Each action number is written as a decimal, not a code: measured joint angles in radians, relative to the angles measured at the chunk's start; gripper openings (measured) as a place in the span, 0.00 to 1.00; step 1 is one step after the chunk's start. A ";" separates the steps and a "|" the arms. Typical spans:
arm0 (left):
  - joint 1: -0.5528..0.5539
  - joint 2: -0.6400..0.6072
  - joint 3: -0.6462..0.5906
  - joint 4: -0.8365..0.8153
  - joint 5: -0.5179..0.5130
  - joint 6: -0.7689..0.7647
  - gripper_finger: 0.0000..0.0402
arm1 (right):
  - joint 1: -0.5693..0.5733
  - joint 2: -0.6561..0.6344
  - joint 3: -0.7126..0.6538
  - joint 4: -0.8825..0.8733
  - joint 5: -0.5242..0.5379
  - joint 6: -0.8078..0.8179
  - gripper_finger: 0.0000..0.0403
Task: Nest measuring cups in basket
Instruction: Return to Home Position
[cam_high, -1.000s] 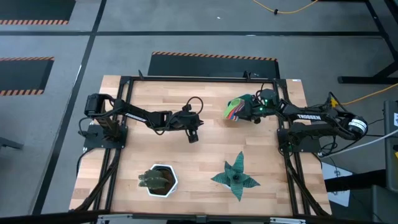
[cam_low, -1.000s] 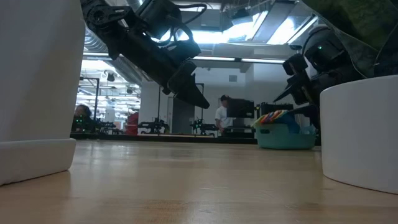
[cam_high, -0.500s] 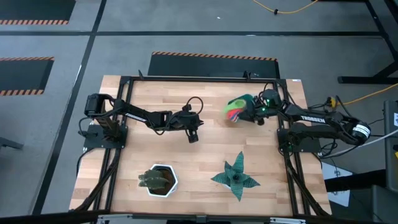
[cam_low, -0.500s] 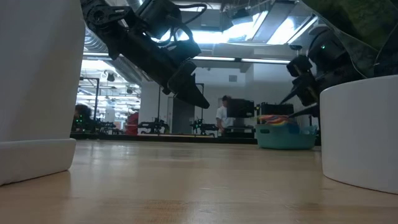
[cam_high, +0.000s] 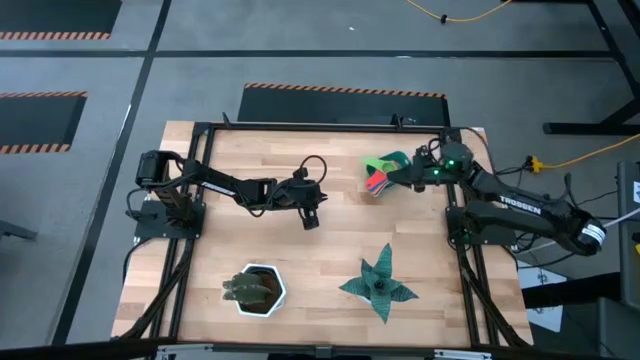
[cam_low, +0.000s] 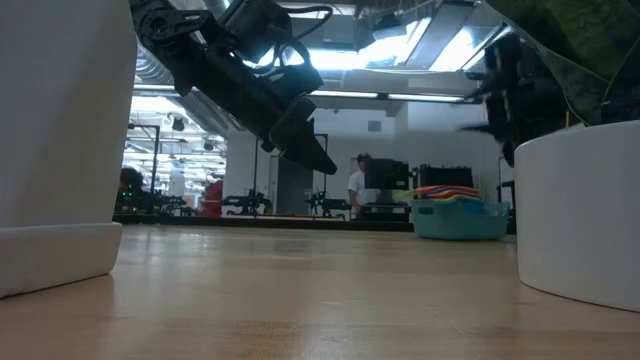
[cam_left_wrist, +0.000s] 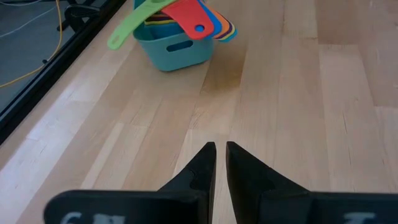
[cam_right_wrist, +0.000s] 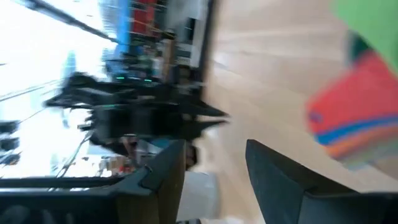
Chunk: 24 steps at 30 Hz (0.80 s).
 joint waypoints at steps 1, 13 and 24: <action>0.000 0.000 0.000 0.000 0.000 0.000 0.08 | 0.000 -0.024 0.000 0.023 0.000 -0.001 0.43; 0.000 0.000 0.000 0.145 0.000 0.008 0.08 | 0.000 -0.158 0.000 0.464 0.001 -0.004 0.43; -0.032 -0.178 0.002 0.275 0.024 0.191 0.07 | 0.000 -0.157 0.000 0.582 0.002 -0.134 0.43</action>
